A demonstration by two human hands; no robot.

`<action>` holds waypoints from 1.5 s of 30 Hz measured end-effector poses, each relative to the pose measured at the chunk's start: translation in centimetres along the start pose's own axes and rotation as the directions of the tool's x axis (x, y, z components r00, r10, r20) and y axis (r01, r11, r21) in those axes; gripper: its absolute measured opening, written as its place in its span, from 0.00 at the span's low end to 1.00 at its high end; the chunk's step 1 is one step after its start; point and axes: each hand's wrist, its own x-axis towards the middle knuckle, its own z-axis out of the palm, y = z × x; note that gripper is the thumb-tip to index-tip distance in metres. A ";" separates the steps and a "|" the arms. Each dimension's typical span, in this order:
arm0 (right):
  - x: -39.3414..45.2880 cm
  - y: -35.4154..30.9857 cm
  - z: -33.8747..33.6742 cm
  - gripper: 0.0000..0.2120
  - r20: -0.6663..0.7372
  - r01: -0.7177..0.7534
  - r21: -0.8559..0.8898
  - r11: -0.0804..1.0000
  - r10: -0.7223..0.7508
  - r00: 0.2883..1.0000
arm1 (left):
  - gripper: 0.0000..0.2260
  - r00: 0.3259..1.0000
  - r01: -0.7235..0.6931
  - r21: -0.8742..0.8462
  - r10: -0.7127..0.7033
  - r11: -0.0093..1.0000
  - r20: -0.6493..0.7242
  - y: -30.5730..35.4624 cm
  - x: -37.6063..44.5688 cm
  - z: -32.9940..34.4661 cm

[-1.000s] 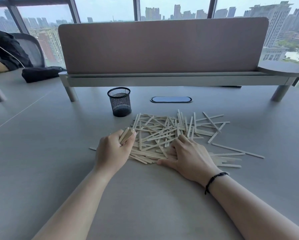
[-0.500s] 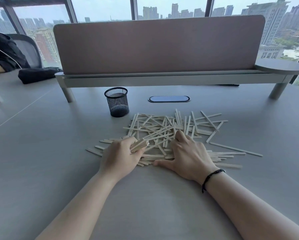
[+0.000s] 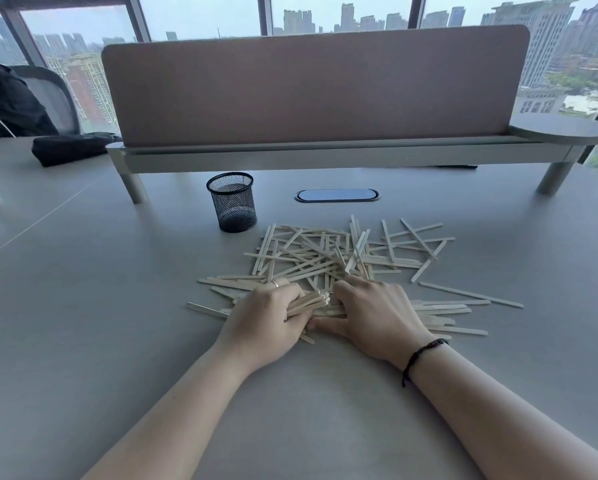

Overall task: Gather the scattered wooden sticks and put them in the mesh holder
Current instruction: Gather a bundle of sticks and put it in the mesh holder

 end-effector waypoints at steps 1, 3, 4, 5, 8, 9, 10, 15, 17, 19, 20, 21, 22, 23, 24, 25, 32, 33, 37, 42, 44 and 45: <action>0.0 0.0 0.0 0.30 -0.007 0.000 -0.004 1.000 0.000 1.000 | 0.11 1.000 -0.017 -0.033 0.017 0.999 -0.002 0.1 0.0 0.1; 0.0 -0.1 -0.1 0.31 -0.008 -0.005 -0.013 1.000 0.005 1.000 | 0.10 0.998 -0.053 -0.090 0.051 0.994 -0.028 0.2 0.1 0.1; 0.0 -0.1 -0.1 0.30 -0.001 -0.006 -0.016 1.000 0.006 1.000 | 0.11 0.997 -0.065 -0.114 0.059 0.991 -0.053 0.2 0.1 0.0; 0.0 -0.2 -0.2 0.30 0.007 -0.006 -0.017 1.000 0.007 1.000 | 0.14 0.995 -0.071 -0.135 0.059 0.988 -0.085 0.3 0.2 -0.1; -0.1 -0.4 -0.5 0.30 0.015 -0.018 -0.008 1.000 0.018 1.000 | 0.18 0.983 -0.060 -0.158 0.030 0.986 -0.182 0.4 0.3 -0.6; -0.1 -0.4 -0.5 0.30 0.011 -0.027 -0.001 1.000 0.027 1.000 | 0.19 0.978 -0.053 -0.171 0.017 0.984 -0.208 0.5 0.3 -0.7; -0.1 -0.5 -0.6 0.31 0.003 -0.035 0.000 0.999 0.035 0.999 | 0.21 0.973 -0.046 -0.192 0.001 0.980 -0.230 0.5 0.3 -0.7; -0.1 -0.5 -0.4 0.31 -0.018 -0.046 -0.014 0.999 0.046 0.999 | 0.25 0.949 0.002 -0.265 -0.085 0.964 -0.303 0.3 0.0 -0.8; 0.0 -0.4 -0.5 0.32 -0.015 -0.063 -0.001 0.998 0.063 0.998 | 0.24 0.940 0.012 -0.281 -0.107 0.960 -0.325 0.4 0.0 -0.8; 0.0 -0.4 -0.5 0.32 -0.002 -0.086 0.017 0.996 0.086 0.996 | 0.25 0.936 0.018 -0.295 -0.120 0.955 -0.330 0.4 -0.1 -0.8; 0.1 -0.4 -0.5 0.33 0.001 -0.098 0.021 0.995 0.098 0.995 | 0.26 0.935 0.022 -0.304 -0.127 0.952 -0.332 0.4 -0.1 -0.8; 0.1 -0.3 -0.5 0.34 0.001 -0.108 0.020 0.994 0.108 0.994 | 0.26 0.933 0.027 -0.315 -0.137 0.949 -0.334 0.4 -0.1 -0.8; 0.1 -0.3 -0.5 0.34 -0.005 -0.112 0.018 0.993 0.113 0.994 | 0.26 0.931 0.033 -0.326 -0.148 0.945 -0.334 0.4 -0.1 -0.9; 0.1 -0.3 -0.5 0.34 -0.015 -0.112 0.018 0.994 0.112 0.994 | 0.26 0.930 0.039 -0.334 -0.157 0.942 -0.333 0.4 -0.1 -0.9; 0.2 -0.3 -0.5 0.34 -0.030 -0.107 0.016 0.994 0.107 0.994 | 0.26 0.929 0.044 -0.340 -0.164 0.940 -0.332 0.5 -0.1 -0.9; 0.2 -0.3 -0.5 0.33 -0.049 -0.099 0.013 0.995 0.100 0.994 | 0.26 0.927 0.049 -0.347 -0.171 0.937 -0.333 0.4 -0.1 -0.9; 0.5 0.0 -1.3 0.28 -0.304 0.029 0.026 0.999 -0.020 0.952 | 0.28 0.871 0.076 -0.449 -0.278 0.890 -0.405 0.6 0.2 -1.7; 0.6 -0.2 -1.6 0.28 -0.311 0.038 0.050 0.998 -0.020 0.950 | 0.27 0.866 0.069 -0.454 -0.279 0.888 -0.414 0.7 0.2 -1.9; 1.3 -1.3 -2.3 0.26 -0.151 0.011 0.061 0.998 -0.002 0.989 | 0.25 0.867 0.055 -0.501 -0.290 0.864 -0.405 0.8 0.1 -2.0; 1.8 -2.5 -2.3 0.19 -0.053 -0.049 0.145 0.988 0.057 0.997 | 0.22 0.858 0.031 -0.556 -0.308 0.830 -0.412 1.1 0.1 -1.9; 1.8 -2.5 -2.6 0.22 -0.067 -0.046 0.211 0.976 0.062 0.996 | 0.22 0.848 0.036 -0.567 -0.325 0.823 -0.419 0.8 0.2 -2.0; 1.9 -2.5 -2.9 0.23 -0.082 -0.043 0.236 0.971 0.064 0.995 | 0.23 0.838 0.043 -0.585 -0.348 0.810 -0.420 0.7 0.2 -2.0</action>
